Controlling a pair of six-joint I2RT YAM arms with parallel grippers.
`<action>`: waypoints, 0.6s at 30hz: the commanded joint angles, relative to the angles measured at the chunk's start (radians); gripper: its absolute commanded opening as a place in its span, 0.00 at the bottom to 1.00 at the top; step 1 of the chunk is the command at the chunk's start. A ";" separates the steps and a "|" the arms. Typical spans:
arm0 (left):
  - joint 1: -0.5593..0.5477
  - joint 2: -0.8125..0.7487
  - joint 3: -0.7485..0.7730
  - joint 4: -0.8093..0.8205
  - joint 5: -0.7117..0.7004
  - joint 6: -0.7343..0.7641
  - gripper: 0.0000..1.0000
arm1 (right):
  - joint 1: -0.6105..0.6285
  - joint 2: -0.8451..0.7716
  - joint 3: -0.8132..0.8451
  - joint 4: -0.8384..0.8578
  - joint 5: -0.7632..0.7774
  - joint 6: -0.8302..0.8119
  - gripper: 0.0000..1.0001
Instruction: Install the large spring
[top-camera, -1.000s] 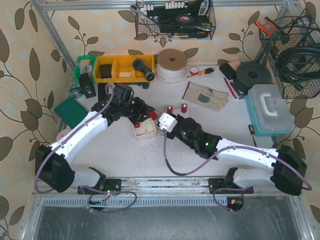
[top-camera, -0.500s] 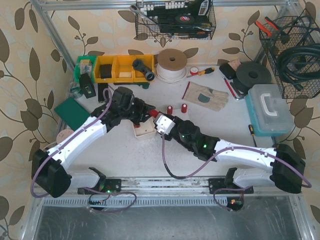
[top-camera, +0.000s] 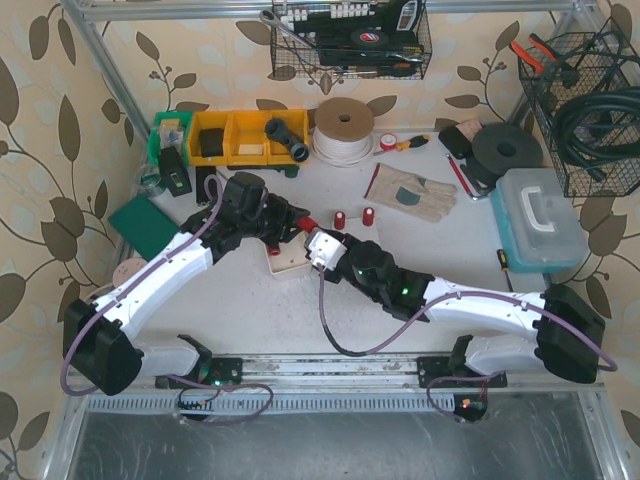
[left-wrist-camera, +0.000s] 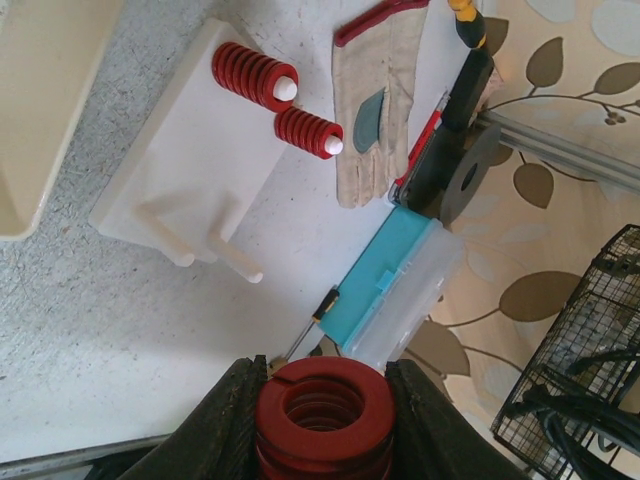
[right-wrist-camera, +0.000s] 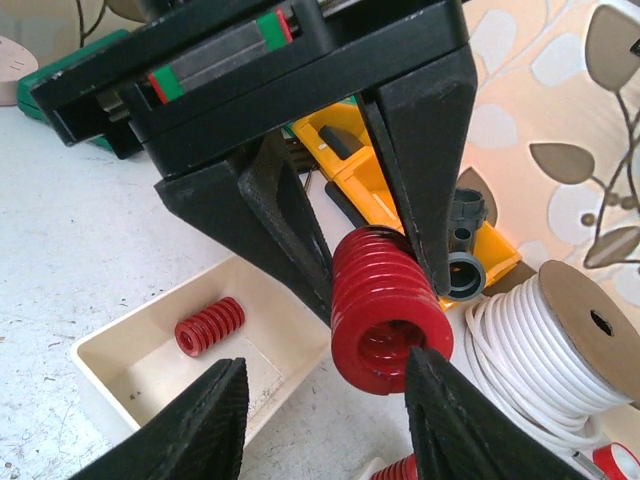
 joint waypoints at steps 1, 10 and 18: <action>-0.009 -0.040 0.039 0.017 0.015 0.009 0.00 | -0.004 0.009 0.035 -0.004 -0.004 0.025 0.46; -0.010 -0.040 0.035 0.016 0.009 0.013 0.00 | -0.010 -0.002 0.049 -0.010 0.023 0.003 0.46; -0.010 -0.043 0.026 -0.008 0.002 0.027 0.00 | -0.024 -0.052 0.016 -0.022 0.035 0.013 0.46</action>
